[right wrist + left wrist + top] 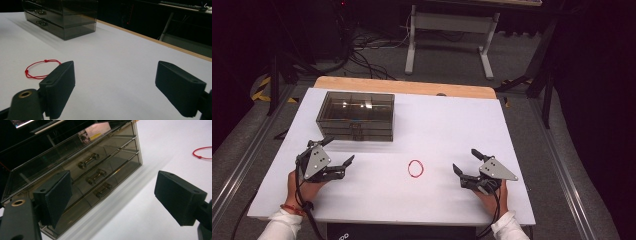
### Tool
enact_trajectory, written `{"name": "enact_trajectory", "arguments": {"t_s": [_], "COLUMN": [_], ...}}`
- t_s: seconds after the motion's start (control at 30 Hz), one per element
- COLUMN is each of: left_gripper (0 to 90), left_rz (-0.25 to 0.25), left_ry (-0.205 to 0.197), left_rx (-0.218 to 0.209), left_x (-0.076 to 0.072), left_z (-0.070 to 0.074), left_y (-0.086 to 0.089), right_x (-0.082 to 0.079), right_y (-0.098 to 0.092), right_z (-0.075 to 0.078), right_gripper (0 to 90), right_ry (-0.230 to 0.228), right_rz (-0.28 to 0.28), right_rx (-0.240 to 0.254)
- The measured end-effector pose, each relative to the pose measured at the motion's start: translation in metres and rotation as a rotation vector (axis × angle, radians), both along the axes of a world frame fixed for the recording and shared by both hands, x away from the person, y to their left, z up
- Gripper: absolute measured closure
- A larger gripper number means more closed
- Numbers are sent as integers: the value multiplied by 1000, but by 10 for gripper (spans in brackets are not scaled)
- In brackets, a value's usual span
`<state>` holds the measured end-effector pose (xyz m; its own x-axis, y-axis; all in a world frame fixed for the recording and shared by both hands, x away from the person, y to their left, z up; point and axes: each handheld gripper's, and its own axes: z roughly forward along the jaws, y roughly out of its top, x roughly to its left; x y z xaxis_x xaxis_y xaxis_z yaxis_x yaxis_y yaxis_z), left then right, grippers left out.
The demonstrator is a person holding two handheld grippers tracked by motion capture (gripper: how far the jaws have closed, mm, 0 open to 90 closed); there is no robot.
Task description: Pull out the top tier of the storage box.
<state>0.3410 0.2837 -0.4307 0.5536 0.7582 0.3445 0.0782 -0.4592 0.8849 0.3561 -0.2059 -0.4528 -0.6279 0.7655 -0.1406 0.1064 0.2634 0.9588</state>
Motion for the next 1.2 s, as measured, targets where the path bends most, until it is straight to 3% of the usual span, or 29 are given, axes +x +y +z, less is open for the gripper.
{"name": "enact_trajectory", "arguments": {"t_s": [0.33,0.53,0.67,0.77,0.83,0.87,1.03,1.2], "left_gripper": [165,215,325,436,459,458,472,564], "left_rz": [-8,18,19,0,2,2,58,87], "left_ry": [-25,-61,-91,-102,-113,-113,-156,-168], "left_rx": [-10,31,61,114,153,153,252,334], "left_x": [4,6,7,12,15,15,24,34], "left_z": [7,9,10,9,8,8,6,1], "left_y": [-5,-7,-9,-13,-18,-18,-26,-28], "right_x": [-1,-2,-1,0,0,0,-1,-1], "right_y": [0,-1,0,1,1,1,1,3], "right_z": [1,1,1,0,0,0,0,0], "right_gripper": [170,171,171,171,171,171,173,174], "right_ry": [-9,-11,-9,-7,-7,-7,-6,-5], "right_rz": [0,-2,1,4,3,3,1,5], "right_rx": [3,0,-8,-9,-11,-11,-8,-17]}}
